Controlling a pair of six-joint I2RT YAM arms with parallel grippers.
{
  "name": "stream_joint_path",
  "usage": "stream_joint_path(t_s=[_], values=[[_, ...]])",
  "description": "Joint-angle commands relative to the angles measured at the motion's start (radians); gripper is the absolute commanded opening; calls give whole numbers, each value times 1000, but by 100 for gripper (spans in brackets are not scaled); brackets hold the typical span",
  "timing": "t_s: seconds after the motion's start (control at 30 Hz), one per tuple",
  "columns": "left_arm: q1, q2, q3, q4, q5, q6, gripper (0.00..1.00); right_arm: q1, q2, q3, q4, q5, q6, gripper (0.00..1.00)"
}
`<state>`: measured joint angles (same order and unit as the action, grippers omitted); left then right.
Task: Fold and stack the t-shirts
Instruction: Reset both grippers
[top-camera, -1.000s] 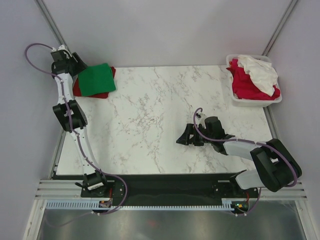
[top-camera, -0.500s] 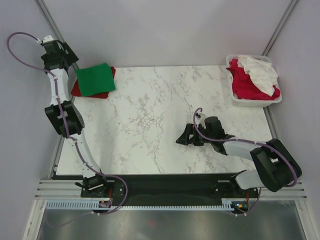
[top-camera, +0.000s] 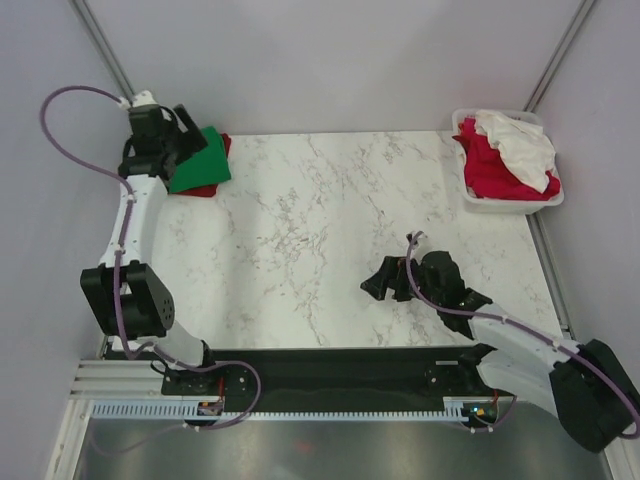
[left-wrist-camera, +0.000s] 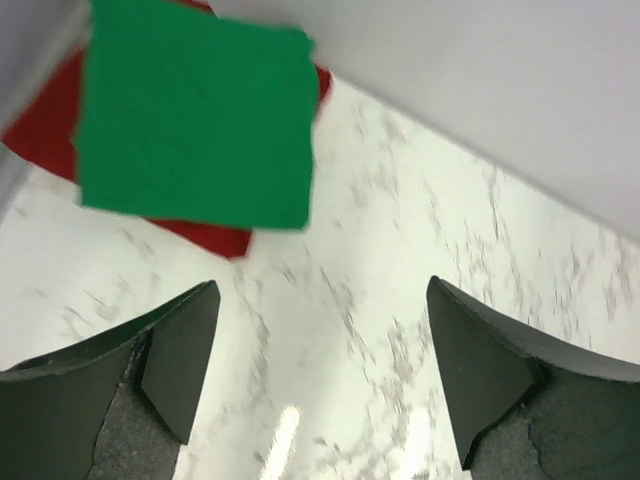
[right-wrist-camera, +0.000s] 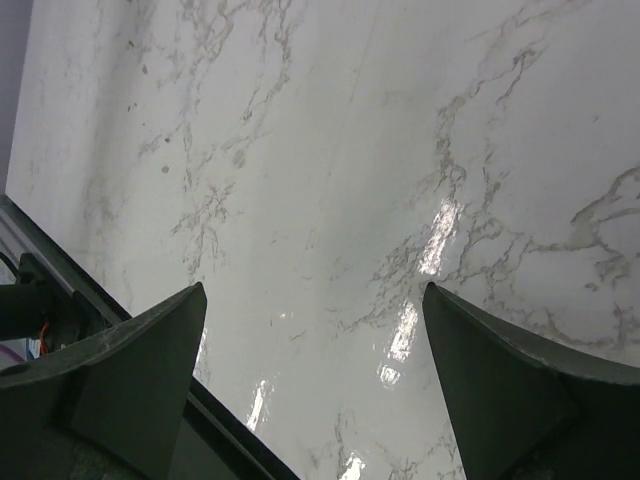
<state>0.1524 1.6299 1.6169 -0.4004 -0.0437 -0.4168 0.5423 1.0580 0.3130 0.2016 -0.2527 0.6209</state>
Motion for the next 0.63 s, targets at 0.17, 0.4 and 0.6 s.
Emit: stream_joint_path(t_s=[0.17,0.4,0.6], values=[[-408,-398,-423,-8,24,-17,90,30,-381,-22,-198,208,8,98],[-536,-904,-803,-40,18,-39,93,30,-512,122,-409,322,-44,98],[-537,-1160,-852,-40,18,-39,93,30,-422,293,-470,408,-102,98]])
